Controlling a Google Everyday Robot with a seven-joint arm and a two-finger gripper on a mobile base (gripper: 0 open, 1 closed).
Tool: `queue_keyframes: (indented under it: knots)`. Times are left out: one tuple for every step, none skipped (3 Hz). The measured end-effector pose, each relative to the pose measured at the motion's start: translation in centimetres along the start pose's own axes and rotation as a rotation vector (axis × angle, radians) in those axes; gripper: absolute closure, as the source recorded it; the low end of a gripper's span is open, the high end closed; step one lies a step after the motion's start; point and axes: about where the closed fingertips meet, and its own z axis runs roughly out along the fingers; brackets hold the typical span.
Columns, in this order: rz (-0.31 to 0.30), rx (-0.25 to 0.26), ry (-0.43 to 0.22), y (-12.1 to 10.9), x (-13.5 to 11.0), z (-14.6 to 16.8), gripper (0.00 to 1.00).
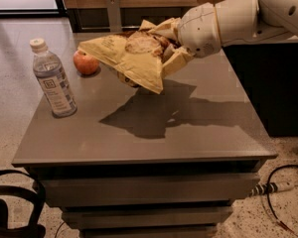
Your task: Move brown chip bag near blue plastic bottle
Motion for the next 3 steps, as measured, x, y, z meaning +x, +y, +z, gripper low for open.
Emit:
queue_keyframes:
  knots:
    - [-0.025,-0.092,-0.065,1.6,-2.0,3.0,1.00]
    - [-0.044,-0.191,-0.114,3.0,-3.6,5.3,1.00]
    - [-0.046,-0.195,-0.114,3.1,-3.7,5.4,0.82]
